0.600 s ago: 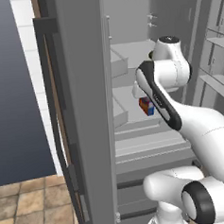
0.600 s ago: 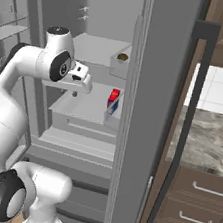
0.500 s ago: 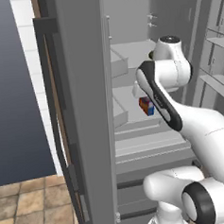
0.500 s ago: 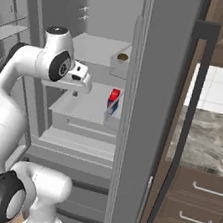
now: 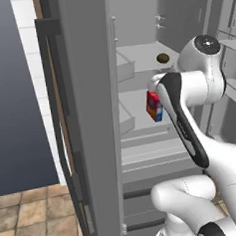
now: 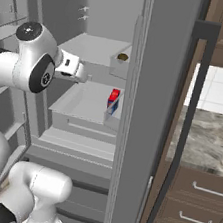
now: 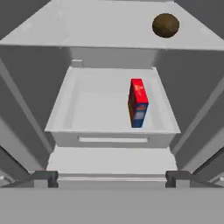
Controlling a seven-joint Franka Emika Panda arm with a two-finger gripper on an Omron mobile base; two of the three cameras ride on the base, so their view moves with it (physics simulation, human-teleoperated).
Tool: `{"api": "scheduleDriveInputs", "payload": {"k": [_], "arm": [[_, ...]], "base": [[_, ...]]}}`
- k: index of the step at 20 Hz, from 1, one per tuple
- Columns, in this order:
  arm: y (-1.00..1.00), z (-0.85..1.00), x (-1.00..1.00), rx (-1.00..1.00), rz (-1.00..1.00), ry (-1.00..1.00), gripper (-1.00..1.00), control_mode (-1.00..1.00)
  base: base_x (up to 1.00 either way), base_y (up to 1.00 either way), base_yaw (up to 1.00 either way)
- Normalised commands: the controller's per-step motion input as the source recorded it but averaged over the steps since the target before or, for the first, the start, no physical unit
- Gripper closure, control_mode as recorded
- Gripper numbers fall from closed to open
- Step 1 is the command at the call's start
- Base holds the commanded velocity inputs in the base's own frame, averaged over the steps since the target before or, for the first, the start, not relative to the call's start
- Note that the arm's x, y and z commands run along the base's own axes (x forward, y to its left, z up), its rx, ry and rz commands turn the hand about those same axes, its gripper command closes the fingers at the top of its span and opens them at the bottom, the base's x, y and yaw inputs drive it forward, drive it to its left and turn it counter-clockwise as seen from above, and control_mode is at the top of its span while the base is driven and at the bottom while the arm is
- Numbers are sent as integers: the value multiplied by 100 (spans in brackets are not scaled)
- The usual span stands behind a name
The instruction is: Place the mustard and condiment bottle from the counter to the top shelf of the fridge. If the existing items in the fridge are on the top shelf, move them to other shelves.
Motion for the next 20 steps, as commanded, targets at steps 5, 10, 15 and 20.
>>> {"api": "scheduleDriveInputs", "payload": {"k": [5,10,15,20], "arm": [[-42,65,0,6,-21,-11,-100,-100],[-32,45,33,5,-21,-1,-100,-100],[-9,18,72,0,-9,1,-100,-100],[-15,0,53,0,0,17,-100,-100]], "base": [[0,0,0],[0,0,0],[0,0,0],[0,0,0]]}}
